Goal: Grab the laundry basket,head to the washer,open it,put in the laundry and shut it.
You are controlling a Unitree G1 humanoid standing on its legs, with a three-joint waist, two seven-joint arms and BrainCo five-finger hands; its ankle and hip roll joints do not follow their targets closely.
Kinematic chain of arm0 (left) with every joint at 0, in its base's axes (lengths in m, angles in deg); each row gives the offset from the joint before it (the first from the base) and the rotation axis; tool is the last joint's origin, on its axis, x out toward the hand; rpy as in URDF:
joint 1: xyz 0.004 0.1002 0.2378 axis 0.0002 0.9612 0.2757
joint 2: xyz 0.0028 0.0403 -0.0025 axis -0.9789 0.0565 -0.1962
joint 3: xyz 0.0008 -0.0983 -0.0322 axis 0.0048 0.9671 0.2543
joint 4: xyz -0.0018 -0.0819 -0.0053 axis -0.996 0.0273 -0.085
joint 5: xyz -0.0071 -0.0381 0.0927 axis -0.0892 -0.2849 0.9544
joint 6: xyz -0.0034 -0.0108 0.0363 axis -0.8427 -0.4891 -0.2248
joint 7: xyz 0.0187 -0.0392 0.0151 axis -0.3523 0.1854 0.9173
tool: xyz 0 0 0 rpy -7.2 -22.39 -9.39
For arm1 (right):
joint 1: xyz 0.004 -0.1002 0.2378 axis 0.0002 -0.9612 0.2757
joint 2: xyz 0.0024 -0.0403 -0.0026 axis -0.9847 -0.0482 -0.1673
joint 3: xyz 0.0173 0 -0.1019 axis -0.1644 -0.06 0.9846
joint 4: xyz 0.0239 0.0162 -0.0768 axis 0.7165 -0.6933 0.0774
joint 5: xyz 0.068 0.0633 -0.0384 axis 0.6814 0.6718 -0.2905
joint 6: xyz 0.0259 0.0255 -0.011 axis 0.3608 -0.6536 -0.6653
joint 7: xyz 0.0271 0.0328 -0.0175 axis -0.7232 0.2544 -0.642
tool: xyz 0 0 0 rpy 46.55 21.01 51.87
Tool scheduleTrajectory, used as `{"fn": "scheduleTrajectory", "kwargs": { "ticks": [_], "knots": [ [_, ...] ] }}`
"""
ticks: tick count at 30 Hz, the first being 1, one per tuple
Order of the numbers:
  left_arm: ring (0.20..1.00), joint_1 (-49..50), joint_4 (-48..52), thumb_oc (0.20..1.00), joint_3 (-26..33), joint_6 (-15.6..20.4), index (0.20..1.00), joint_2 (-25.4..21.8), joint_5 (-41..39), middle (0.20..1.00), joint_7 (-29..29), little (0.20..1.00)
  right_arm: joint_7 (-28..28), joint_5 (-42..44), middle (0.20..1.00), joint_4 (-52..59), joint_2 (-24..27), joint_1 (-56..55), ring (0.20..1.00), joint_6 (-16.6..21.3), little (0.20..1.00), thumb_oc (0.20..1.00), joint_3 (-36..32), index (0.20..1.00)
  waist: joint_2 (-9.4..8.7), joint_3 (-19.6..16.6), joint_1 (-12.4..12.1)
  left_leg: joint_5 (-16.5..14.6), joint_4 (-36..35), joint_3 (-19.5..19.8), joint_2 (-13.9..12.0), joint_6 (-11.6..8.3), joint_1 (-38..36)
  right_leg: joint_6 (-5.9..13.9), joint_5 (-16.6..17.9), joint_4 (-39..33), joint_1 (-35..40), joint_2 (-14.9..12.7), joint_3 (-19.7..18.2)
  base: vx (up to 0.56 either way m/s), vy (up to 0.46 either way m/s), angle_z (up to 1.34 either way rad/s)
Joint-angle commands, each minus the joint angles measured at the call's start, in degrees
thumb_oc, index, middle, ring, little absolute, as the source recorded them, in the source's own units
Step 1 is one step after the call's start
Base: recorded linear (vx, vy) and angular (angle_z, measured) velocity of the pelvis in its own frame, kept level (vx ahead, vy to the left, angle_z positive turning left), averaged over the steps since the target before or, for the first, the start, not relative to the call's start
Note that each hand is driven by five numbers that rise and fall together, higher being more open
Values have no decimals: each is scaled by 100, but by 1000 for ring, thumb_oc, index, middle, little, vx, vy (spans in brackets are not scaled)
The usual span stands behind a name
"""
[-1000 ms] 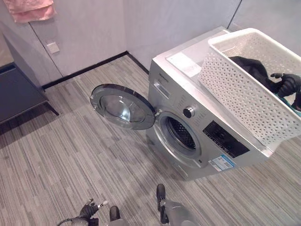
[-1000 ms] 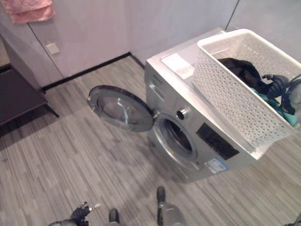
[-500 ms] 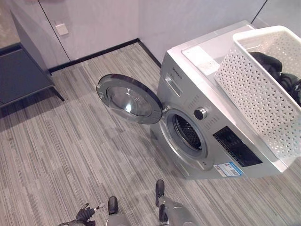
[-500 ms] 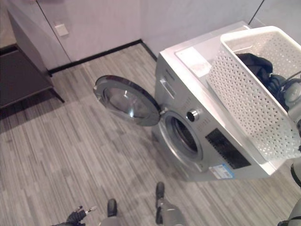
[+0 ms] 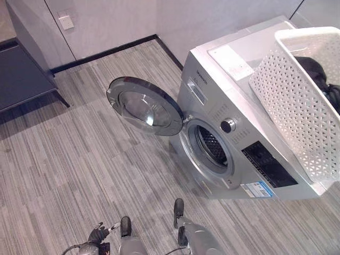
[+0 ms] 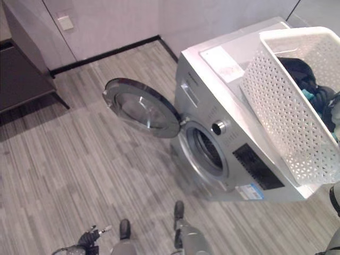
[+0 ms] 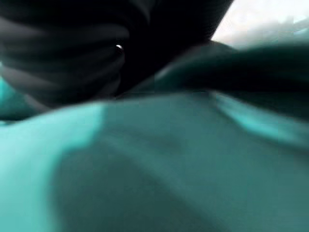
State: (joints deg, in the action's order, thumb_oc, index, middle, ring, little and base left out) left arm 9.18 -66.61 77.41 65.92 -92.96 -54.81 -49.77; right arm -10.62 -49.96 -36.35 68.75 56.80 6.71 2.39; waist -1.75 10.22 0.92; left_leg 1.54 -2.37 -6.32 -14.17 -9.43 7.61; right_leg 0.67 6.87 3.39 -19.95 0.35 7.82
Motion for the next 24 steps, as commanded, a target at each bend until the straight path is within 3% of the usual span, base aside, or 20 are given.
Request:
{"fn": "scheduleTrajectory", "kwargs": {
  "ticks": [1,5,10,17,24],
  "knots": [
    [1000,-246,62,1000,-140,76,1000,-267,-52,1000,146,1000,639,420,200,195,-516,246,200,77,200,200,359,200,-189,344,-130,538,-136,234,-210,23,-353,530,-604,281,-36,-399,-470,6,27,-18],
    [1000,-183,-2,1000,-114,105,1000,-287,135,1000,131,1000,1015,1336,200,777,-104,929,200,303,200,200,87,200,-262,142,-27,339,-68,143,-189,46,-553,574,-588,202,154,-411,-560,20,49,-11],
    [1000,-135,-4,1000,-152,121,1000,-314,258,1000,119,1000,1254,1866,200,800,210,1745,200,426,200,200,104,200,-326,-145,48,153,-53,86,-179,65,-861,627,-621,181,427,-434,-612,64,38,-11],
    [1000,-149,-39,1000,-300,155,1000,-287,388,1000,127,1000,1342,2294,200,-198,203,2827,200,458,200,200,501,200,-378,-464,75,10,-47,87,-159,87,-1156,655,-709,193,778,-469,-576,55,32,3],
    [1000,-100,-55,1000,-277,167,1000,-294,414,1000,182,1000,1313,2373,200,-612,140,3095,200,426,200,200,654,200,-405,-632,61,-19,-67,97,-153,99,-1268,663,-741,183,915,-496,-544,15,8,0]
  ]
}}
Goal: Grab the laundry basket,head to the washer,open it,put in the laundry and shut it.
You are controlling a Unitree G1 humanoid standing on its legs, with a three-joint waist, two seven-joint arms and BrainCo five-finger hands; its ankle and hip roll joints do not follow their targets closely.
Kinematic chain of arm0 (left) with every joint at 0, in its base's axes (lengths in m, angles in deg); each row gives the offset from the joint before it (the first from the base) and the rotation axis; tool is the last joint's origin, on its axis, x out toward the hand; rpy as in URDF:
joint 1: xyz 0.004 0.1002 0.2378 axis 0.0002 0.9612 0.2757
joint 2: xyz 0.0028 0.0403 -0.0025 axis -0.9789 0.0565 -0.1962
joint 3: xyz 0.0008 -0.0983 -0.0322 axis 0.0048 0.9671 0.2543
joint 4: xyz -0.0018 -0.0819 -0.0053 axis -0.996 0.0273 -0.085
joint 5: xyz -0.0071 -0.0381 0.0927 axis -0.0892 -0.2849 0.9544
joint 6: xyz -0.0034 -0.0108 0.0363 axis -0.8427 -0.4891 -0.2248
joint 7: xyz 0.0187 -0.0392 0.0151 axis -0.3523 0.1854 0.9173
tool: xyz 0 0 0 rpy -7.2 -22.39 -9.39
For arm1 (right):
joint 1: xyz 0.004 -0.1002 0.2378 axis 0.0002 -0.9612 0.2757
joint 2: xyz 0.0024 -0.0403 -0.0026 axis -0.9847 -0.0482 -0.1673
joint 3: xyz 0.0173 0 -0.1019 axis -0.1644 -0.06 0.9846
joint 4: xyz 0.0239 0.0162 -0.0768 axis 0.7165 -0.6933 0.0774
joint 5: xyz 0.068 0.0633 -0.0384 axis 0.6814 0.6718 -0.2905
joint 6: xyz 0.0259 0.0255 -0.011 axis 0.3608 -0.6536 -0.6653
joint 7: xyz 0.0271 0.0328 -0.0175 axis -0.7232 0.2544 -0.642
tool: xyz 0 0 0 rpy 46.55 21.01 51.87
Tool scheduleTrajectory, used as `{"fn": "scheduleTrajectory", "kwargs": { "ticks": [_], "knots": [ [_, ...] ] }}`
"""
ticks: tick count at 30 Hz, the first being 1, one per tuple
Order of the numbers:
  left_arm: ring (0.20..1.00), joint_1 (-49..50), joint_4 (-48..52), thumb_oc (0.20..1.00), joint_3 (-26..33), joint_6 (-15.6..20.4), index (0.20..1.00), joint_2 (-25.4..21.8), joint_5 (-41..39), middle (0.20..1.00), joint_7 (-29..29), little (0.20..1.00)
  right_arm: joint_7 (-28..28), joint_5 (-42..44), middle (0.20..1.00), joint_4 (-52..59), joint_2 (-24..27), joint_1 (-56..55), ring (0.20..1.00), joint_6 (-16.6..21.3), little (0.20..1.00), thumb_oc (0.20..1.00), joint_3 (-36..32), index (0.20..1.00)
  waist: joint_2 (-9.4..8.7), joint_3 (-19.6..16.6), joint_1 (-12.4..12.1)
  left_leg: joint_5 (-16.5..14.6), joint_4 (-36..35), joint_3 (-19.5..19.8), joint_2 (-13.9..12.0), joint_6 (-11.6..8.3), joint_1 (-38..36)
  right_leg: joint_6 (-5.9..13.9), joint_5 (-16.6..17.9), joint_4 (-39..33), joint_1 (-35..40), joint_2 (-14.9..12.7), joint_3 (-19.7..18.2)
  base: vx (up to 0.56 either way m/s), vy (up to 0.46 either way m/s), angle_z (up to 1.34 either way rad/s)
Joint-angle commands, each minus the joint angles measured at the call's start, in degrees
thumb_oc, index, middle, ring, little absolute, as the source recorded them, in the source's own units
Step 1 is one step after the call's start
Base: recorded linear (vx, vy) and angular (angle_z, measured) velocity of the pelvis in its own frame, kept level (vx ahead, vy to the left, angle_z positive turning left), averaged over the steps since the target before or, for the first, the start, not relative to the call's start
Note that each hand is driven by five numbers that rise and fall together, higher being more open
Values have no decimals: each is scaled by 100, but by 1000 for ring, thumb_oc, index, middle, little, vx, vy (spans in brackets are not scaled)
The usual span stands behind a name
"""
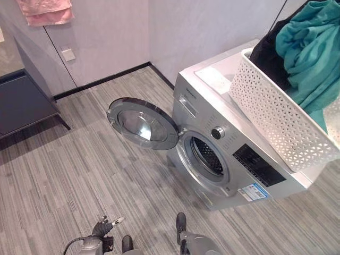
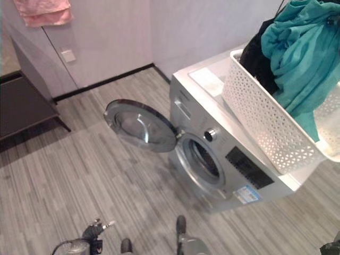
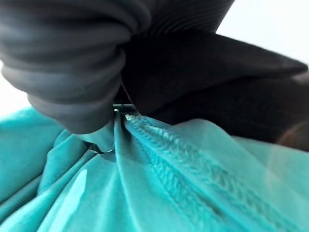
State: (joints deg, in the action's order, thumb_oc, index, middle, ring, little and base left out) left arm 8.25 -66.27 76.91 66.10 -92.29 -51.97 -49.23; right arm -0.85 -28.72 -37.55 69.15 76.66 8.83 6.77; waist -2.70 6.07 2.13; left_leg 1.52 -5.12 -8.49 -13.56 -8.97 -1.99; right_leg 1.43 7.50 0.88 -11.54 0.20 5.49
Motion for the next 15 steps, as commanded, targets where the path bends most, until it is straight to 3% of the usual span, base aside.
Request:
{"fn": "scheduleTrajectory", "kwargs": {
  "ticks": [1,15],
  "knots": [
    [1000,21,-122,1000,-195,149,1000,-373,116,1000,135,1000,309,224,200,-565,85,1097,200,206,200,200,224,200,-316,-238,-71,-8,214,319,-217,47,-309,586,-804,428,89,-482,-299,0,0,0],
    [1000,53,-183,1000,-149,168,1000,-353,119,1000,242,1000,515,56,200,-777,-95,1171,200,190,200,200,123,200,-278,-235,-112,21,145,347,-178,45,-324,590,-781,364,120,-497,-280,0,0,0]
  ]
}}
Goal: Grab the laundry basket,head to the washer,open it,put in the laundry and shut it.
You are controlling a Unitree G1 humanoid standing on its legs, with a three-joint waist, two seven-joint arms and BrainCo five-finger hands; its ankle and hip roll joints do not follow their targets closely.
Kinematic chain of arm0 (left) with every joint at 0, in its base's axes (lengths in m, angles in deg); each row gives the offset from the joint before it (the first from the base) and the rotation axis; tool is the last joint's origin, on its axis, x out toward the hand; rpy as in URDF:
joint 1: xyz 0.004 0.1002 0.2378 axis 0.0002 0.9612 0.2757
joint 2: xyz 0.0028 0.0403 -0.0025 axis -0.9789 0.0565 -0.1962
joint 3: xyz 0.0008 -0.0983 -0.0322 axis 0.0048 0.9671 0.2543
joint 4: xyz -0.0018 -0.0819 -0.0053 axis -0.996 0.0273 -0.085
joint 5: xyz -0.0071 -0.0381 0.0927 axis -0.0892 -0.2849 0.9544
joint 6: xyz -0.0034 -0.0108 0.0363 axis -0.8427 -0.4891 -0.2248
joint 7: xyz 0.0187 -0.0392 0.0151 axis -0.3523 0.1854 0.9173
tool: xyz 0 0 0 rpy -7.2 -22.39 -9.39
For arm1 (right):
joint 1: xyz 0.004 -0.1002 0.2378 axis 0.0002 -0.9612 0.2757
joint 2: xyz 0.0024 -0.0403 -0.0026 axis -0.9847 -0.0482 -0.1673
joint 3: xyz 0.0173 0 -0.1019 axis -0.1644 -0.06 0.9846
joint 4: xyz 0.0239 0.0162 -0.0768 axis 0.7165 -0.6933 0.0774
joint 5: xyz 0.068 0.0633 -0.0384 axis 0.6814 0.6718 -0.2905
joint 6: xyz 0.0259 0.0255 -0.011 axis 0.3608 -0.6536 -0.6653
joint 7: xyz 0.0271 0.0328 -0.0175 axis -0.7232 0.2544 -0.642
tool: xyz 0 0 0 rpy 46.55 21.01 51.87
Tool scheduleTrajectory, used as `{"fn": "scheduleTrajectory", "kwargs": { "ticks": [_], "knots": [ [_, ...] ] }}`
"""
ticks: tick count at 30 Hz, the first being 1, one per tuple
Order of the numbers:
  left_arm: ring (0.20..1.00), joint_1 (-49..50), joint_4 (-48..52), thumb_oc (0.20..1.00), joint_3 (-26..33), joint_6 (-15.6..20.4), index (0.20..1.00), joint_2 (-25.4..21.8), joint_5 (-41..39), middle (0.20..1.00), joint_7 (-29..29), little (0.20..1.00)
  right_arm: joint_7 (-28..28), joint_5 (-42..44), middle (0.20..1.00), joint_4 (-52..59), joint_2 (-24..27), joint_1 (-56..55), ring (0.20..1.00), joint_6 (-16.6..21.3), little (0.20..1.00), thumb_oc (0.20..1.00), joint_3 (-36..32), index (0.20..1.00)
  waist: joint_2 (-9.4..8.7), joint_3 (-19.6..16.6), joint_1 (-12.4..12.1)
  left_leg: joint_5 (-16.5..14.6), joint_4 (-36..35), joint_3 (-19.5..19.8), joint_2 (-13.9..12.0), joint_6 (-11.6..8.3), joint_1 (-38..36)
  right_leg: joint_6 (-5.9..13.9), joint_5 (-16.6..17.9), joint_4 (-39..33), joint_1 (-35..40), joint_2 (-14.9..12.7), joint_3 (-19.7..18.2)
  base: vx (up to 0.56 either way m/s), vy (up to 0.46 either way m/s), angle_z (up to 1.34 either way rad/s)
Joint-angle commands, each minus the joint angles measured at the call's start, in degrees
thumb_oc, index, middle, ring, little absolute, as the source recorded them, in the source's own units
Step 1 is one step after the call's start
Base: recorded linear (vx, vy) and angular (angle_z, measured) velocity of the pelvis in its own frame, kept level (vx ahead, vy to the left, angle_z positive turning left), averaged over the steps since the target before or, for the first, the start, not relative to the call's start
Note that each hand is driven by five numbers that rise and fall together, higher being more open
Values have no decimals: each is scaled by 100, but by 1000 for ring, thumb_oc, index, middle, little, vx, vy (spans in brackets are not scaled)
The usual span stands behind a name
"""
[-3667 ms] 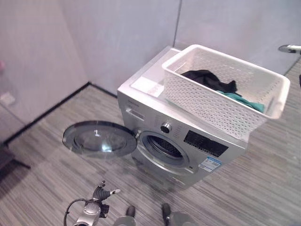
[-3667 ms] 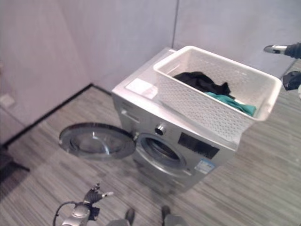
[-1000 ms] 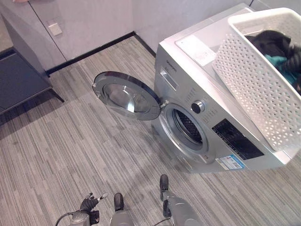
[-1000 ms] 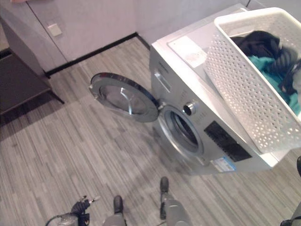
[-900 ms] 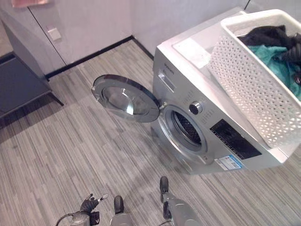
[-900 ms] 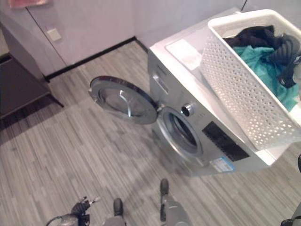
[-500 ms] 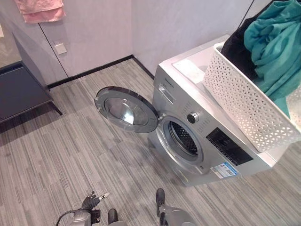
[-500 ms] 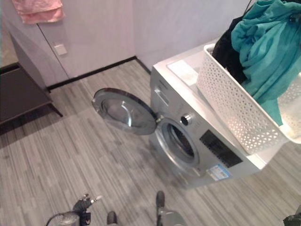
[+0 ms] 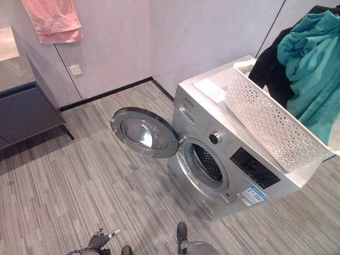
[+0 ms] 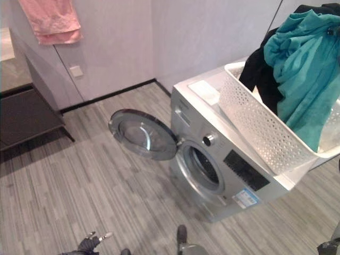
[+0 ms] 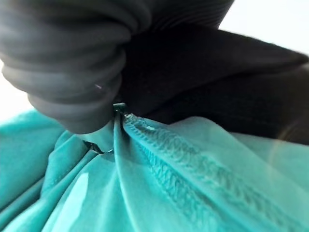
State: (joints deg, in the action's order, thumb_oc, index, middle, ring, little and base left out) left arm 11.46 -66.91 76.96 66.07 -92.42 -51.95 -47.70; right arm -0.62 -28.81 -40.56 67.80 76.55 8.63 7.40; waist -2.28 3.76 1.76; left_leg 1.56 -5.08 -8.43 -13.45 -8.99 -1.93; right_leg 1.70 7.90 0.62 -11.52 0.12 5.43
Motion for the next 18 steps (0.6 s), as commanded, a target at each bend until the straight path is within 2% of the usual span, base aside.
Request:
{"fn": "scheduleTrajectory", "kwargs": {
  "ticks": [1,8,18],
  "knots": [
    [1000,-271,-112,1000,-163,173,1000,-331,111,1000,93,1000,498,67,200,-492,27,1194,200,212,200,200,61,200,-319,-7,-77,14,141,346,-187,48,-330,562,-821,389,122,-491,-273,0,0,0],
    [1000,-269,-27,1000,-340,172,1000,-242,173,1000,75,1000,445,-25,200,-556,-33,1155,200,189,200,200,116,200,-310,-31,-90,10,129,405,-192,49,-333,557,-828,342,193,-513,-218,6,-3,2],
    [1000,-213,-105,1000,-297,160,1000,-253,215,1000,52,1000,355,-223,200,-755,-92,992,200,114,200,200,85,200,-278,10,-114,38,110,418,-190,41,-304,546,-832,315,189,-517,-203,0,0,0]
  ]
}}
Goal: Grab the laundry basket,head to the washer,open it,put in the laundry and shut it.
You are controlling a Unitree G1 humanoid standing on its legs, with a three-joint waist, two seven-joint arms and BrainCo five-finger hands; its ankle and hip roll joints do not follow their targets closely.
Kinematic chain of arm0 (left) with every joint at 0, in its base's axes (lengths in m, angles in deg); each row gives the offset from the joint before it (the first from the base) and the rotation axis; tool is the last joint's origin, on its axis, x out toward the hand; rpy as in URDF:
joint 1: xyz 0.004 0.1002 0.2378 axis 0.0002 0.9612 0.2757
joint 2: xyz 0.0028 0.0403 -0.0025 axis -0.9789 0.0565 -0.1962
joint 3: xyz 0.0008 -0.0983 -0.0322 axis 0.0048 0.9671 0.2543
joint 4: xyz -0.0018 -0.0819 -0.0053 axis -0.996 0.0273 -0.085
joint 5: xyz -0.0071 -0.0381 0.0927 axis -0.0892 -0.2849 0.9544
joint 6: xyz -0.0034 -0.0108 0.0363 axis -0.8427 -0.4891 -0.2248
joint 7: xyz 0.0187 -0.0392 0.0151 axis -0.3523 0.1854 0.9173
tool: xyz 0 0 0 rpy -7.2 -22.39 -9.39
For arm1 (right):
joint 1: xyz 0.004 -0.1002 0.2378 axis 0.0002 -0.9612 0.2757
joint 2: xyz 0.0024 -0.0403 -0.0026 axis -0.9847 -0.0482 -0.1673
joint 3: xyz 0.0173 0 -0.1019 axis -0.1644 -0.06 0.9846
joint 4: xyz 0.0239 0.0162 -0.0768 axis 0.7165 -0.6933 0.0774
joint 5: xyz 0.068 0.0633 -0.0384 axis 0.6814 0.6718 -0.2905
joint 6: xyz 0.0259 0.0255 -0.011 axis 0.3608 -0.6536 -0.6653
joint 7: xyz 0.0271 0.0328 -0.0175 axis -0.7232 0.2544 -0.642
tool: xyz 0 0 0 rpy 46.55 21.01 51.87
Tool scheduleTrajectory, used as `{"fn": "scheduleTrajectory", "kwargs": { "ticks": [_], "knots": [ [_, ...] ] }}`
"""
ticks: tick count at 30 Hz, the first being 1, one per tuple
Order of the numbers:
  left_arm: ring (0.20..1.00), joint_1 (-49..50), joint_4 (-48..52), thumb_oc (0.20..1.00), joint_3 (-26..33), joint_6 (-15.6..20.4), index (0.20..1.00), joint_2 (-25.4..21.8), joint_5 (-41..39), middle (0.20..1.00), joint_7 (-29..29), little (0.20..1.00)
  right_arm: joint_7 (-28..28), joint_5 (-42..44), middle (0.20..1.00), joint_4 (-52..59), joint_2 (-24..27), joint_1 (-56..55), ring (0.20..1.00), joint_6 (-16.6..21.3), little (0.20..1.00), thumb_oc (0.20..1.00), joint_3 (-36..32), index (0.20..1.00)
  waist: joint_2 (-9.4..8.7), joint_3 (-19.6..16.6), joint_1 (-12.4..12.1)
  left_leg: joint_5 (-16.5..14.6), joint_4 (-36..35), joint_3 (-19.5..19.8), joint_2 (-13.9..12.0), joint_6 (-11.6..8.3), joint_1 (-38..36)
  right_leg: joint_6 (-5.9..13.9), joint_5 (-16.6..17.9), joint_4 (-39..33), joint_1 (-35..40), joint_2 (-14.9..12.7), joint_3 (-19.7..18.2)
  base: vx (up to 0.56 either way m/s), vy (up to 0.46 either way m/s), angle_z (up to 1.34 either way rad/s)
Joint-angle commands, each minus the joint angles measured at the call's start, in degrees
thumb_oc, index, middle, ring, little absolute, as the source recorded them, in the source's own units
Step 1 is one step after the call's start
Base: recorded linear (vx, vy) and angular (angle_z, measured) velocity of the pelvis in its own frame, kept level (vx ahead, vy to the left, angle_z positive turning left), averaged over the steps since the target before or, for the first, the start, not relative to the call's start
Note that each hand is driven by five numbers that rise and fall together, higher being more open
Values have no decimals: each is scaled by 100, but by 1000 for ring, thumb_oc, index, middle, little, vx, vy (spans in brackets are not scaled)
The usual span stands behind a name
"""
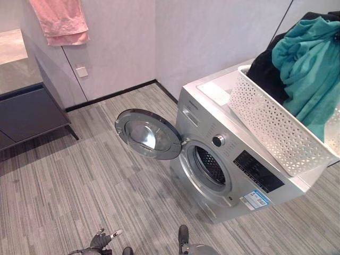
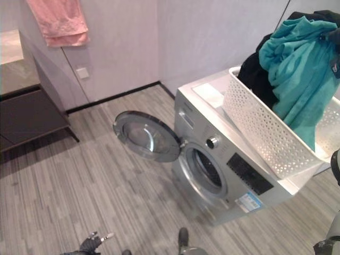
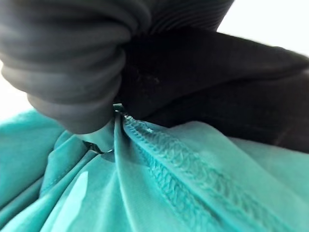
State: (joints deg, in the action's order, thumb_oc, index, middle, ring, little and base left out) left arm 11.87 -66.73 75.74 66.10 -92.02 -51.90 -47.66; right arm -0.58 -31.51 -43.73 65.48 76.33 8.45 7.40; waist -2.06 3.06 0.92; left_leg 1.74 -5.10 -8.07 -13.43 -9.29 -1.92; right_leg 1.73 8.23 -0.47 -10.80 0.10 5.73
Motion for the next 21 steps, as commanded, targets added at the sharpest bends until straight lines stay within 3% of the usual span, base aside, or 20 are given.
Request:
{"fn": "scheduleTrajectory", "kwargs": {
  "ticks": [1,7,11,21],
  "knots": [
    [1000,-244,-119,1000,-174,154,1000,-287,202,1000,50,1000,363,65,200,-435,138,1025,200,141,200,200,82,200,-300,78,-29,19,112,382,-191,71,-308,544,-863,416,125,-515,-228,0,0,0],
    [1000,-290,-96,1000,-179,185,1000,-282,221,1000,125,1000,592,248,200,-333,142,1230,200,229,200,200,34,200,-307,53,-10,-23,112,394,-178,78,-323,551,-868,401,172,-526,-217,1,4,1],
    [1000,-370,15,1000,-233,220,1000,-272,219,1000,210,1000,1071,513,200,-44,237,1527,200,374,200,200,-140,200,-326,-4,13,-84,124,401,-170,87,-357,564,-872,387,219,-546,-219,8,24,5],
    [1000,-624,1775,1000,-780,399,1000,-707,338,1000,287,1000,2442,807,200,423,742,3338,200,637,200,200,366,200,-441,-178,131,-577,330,378,-74,200,-497,688,-823,400,331,-645,-317,1,62,4]
  ]
}}
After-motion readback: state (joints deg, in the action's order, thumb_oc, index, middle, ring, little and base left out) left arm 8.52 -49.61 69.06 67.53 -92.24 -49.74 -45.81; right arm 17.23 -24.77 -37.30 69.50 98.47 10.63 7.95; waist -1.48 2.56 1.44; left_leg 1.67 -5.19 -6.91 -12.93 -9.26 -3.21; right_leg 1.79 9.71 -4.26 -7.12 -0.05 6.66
